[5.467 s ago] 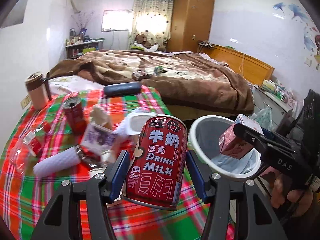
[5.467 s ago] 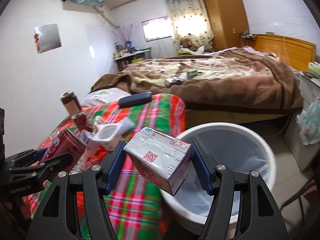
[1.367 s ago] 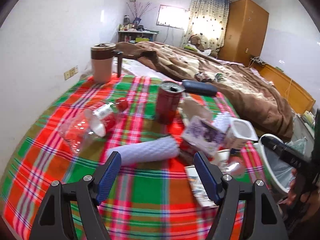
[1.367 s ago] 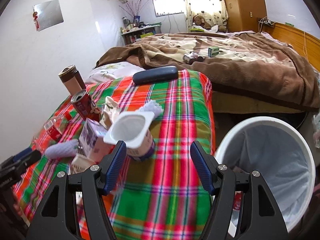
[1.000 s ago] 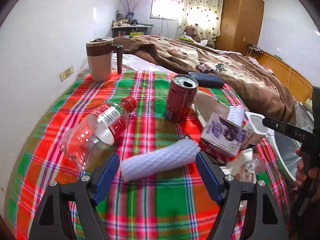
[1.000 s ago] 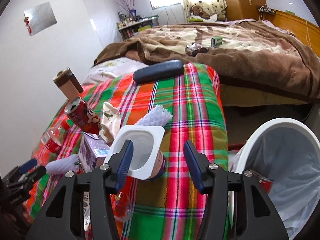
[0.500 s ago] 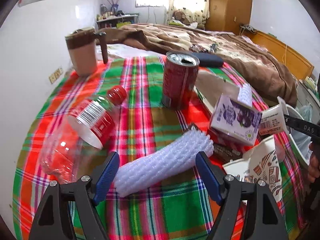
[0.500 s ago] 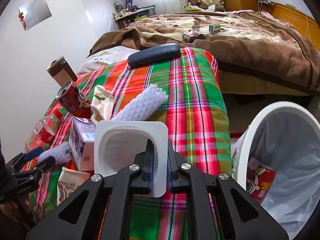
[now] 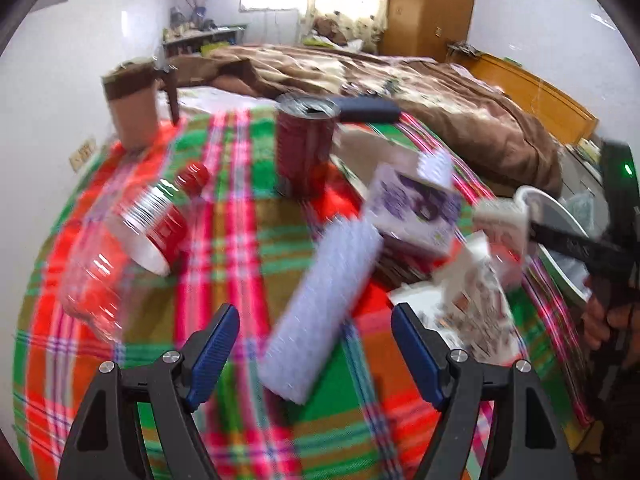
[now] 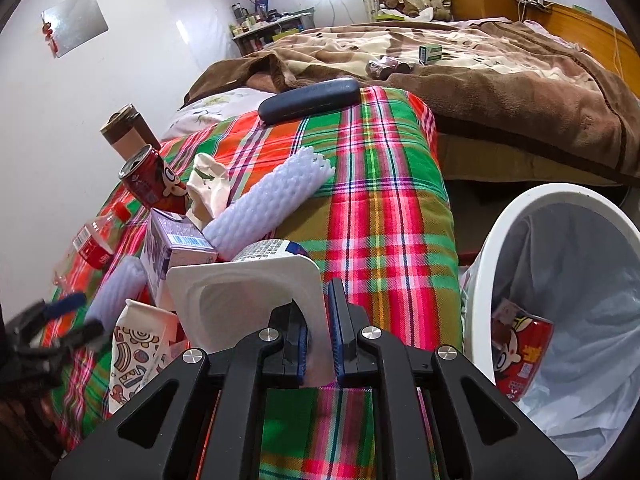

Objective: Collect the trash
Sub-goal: 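Grasp the white foam mesh sleeve with the left tool, then carry the yogurt cup with the right tool while the left tool carries the foam sleeve to the bin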

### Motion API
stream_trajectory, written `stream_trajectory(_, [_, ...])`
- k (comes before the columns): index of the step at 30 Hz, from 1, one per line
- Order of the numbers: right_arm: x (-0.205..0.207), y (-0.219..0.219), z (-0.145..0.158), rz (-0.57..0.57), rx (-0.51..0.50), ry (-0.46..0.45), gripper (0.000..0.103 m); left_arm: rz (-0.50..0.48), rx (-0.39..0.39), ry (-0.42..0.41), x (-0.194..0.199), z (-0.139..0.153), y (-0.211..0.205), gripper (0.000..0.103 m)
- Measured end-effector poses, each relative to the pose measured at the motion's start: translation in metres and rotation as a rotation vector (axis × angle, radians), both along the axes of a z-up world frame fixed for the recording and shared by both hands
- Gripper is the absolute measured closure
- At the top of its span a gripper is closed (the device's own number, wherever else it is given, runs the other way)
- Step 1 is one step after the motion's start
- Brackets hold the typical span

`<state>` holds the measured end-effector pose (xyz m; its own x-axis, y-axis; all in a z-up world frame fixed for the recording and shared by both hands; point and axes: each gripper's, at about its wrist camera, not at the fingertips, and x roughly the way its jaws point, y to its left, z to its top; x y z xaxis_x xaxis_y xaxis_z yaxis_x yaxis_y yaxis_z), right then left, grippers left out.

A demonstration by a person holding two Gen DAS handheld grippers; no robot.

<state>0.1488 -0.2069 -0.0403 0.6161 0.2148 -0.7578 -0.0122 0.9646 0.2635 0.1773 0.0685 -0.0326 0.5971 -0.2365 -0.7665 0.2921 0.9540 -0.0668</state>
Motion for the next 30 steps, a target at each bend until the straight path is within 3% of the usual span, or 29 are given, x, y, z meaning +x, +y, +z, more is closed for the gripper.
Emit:
stream_trajectory(2, [-0.001,0.000,0.000,0.000,-0.001,0.000,0.093,0.029,0.025,-0.013,0.008,0.001,0.002,0.025])
stream_trajectory(8, [-0.003,0.001,-0.001,-0.005,-0.003,-0.006,0.093,-0.026,0.034,0.039,0.021,-0.017,-0.008,0.025])
stream_trajectory(18, [-0.007,0.001,-0.005,0.008,0.015,-0.011,0.094,-0.030,-0.042,0.066,0.016,-0.021,-0.012,0.077])
stream_trajectory(30, [-0.024,-0.001,0.003,0.011,0.023,-0.074,0.094,0.018,-0.138,0.024,-0.018,-0.003,-0.014,0.079])
